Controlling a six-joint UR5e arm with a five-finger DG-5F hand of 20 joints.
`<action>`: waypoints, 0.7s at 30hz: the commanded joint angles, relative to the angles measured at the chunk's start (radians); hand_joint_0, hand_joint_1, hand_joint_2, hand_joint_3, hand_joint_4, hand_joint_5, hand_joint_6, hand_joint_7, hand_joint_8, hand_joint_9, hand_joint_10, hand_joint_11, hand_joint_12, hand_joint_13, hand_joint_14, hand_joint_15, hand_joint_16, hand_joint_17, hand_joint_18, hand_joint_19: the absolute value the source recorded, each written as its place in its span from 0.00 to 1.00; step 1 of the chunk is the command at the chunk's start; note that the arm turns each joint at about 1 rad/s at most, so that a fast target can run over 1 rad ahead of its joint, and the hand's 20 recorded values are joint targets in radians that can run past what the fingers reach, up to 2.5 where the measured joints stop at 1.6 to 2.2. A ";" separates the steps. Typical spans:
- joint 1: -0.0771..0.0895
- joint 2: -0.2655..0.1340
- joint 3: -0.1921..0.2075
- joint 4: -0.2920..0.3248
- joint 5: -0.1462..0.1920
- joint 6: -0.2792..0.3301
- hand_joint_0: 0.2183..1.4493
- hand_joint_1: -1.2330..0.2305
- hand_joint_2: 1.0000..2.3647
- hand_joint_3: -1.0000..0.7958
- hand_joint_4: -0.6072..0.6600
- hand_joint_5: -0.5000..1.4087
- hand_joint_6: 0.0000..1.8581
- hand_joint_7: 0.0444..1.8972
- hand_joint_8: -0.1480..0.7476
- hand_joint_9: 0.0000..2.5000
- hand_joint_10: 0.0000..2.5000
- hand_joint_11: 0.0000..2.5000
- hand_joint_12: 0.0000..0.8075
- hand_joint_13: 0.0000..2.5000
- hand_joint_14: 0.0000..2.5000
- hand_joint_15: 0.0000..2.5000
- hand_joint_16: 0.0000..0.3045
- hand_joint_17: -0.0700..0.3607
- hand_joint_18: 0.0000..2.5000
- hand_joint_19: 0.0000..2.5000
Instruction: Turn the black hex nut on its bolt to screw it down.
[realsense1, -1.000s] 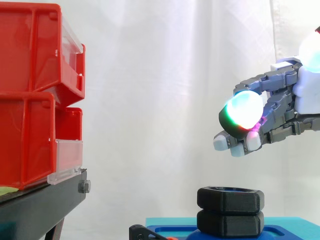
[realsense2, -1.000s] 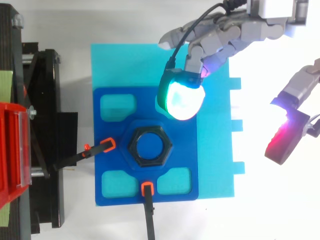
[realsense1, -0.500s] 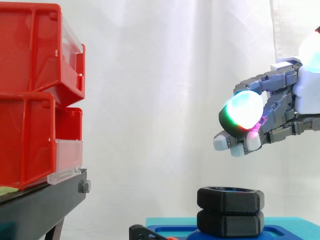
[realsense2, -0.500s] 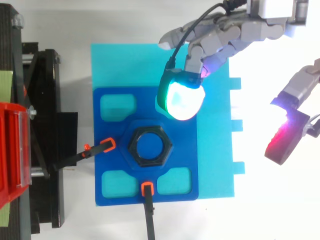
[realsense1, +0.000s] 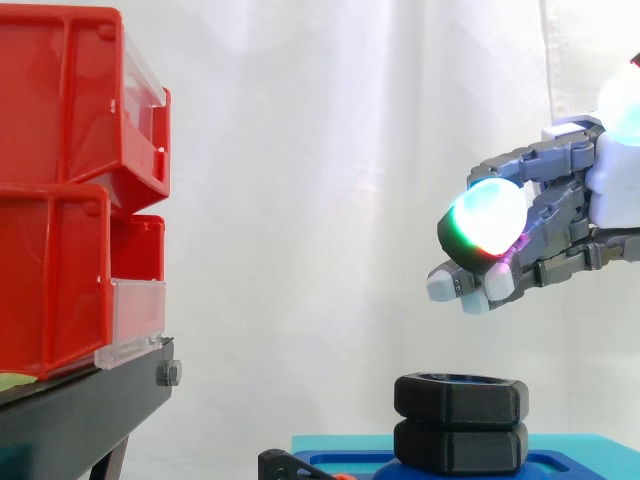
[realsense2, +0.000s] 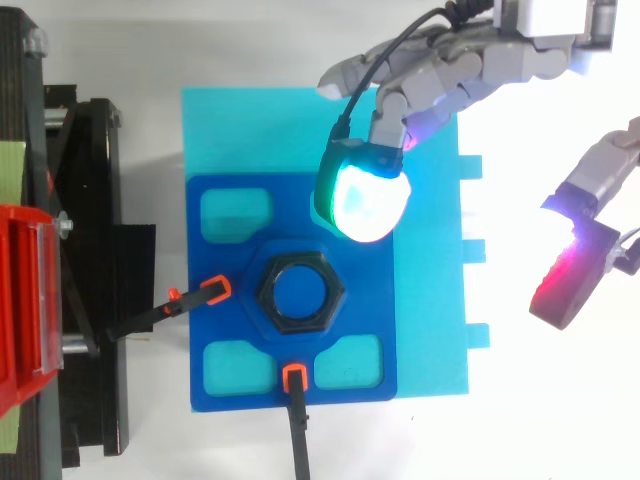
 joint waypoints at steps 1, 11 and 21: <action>0.000 0.000 0.000 0.000 0.000 0.000 0.22 0.45 0.00 0.28 0.60 0.18 0.27 0.43 0.47 0.20 0.00 0.10 0.48 0.04 0.00 0.04 0.19 0.47 0.00 0.11; -0.001 0.000 0.000 0.000 0.000 0.000 0.22 0.45 0.00 0.28 0.60 0.18 0.27 0.44 0.47 0.20 0.00 0.10 0.48 0.04 0.00 0.04 0.19 0.47 0.00 0.11; 0.000 0.000 -0.001 0.000 0.000 0.000 0.22 0.44 0.00 0.28 0.60 0.18 0.27 0.43 0.47 0.21 0.00 0.09 0.49 0.06 0.00 0.04 0.19 0.47 0.00 0.10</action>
